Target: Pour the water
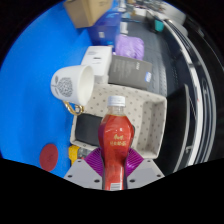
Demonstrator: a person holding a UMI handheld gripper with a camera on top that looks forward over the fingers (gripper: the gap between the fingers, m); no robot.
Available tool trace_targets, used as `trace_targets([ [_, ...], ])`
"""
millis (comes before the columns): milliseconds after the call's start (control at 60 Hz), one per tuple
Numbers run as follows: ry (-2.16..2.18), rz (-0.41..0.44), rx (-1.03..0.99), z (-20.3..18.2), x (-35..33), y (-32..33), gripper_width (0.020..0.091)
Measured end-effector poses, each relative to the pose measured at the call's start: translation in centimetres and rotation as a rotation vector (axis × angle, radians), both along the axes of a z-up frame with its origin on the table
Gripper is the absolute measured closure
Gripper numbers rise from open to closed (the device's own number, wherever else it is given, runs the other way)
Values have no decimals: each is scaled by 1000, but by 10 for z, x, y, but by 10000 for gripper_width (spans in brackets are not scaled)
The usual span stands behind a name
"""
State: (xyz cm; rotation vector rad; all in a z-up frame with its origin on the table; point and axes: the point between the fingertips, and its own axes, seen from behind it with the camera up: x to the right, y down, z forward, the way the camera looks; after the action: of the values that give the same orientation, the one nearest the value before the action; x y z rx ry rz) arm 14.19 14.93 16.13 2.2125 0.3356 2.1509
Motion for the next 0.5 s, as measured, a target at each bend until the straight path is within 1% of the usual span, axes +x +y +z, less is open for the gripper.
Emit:
trace_targets([
  [150, -54, 33, -281, -1, 7, 22, 862],
  [283, -148, 53, -518, 12, 11, 36, 862],
  [350, -147, 43, -559, 11, 14, 38, 861],
  [500, -141, 40, -541, 9, 14, 45, 862],
])
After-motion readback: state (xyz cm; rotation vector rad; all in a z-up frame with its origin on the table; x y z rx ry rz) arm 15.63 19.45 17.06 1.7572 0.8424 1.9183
